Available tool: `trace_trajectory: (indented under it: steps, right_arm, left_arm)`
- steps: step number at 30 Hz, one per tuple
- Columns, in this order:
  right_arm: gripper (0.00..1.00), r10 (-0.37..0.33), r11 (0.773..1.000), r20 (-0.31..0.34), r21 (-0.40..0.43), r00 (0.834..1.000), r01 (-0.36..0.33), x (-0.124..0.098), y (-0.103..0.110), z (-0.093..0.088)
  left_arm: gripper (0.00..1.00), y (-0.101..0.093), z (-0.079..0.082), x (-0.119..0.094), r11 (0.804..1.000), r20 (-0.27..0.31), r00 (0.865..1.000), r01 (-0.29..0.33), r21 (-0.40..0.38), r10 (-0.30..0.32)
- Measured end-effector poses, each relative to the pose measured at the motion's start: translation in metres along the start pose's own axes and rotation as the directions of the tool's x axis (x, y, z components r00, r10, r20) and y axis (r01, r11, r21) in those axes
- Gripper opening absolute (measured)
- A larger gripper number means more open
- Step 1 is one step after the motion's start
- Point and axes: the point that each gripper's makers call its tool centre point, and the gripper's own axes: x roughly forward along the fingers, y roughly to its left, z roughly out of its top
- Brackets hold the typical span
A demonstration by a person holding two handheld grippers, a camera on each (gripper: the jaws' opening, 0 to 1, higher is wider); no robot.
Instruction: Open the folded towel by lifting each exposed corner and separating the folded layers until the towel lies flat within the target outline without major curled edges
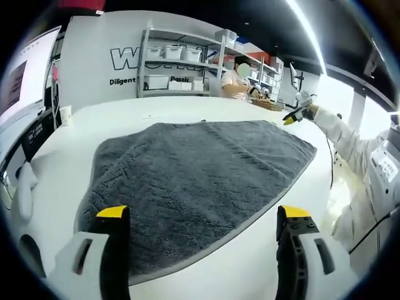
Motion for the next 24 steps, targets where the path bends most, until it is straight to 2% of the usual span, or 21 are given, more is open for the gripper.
trace_trajectory:
  steps: [3, 6, 12, 17, 24]
  right_arm:
    - [0.57, 0.011, 1.000, 0.002, -0.017, 1.000, -0.011, -0.013, 0.014, -0.010]
    - [0.56, -0.009, 0.999, -0.034, -0.038, 0.999, 0.007, -0.025, 0.025, -0.026]
    - [0.57, 0.002, 0.999, -0.036, -0.053, 0.999, -0.004, -0.045, 0.047, -0.045]
    - [0.64, 0.016, 0.997, -0.038, -0.070, 0.999, -0.018, -0.058, 0.062, -0.061]
    - [0.81, 0.012, 0.997, -0.074, -0.069, 0.997, -0.018, -0.067, 0.083, -0.093]
  left_arm:
    - [0.96, 0.000, -0.001, 0.000, 1.000, -0.002, 1.000, 0.001, -0.001, -0.001]
    - [0.96, 0.000, -0.001, 0.001, 1.000, -0.001, 1.000, 0.004, -0.002, -0.004]
    - [0.96, -0.001, -0.001, 0.002, 1.000, -0.002, 1.000, 0.008, -0.002, -0.008]
    - [0.98, -0.001, 0.000, 0.002, 1.000, 0.005, 1.000, 0.002, -0.016, -0.002]
    - [0.98, -0.001, -0.001, 0.002, 1.000, 0.002, 1.000, -0.001, -0.016, 0.001]
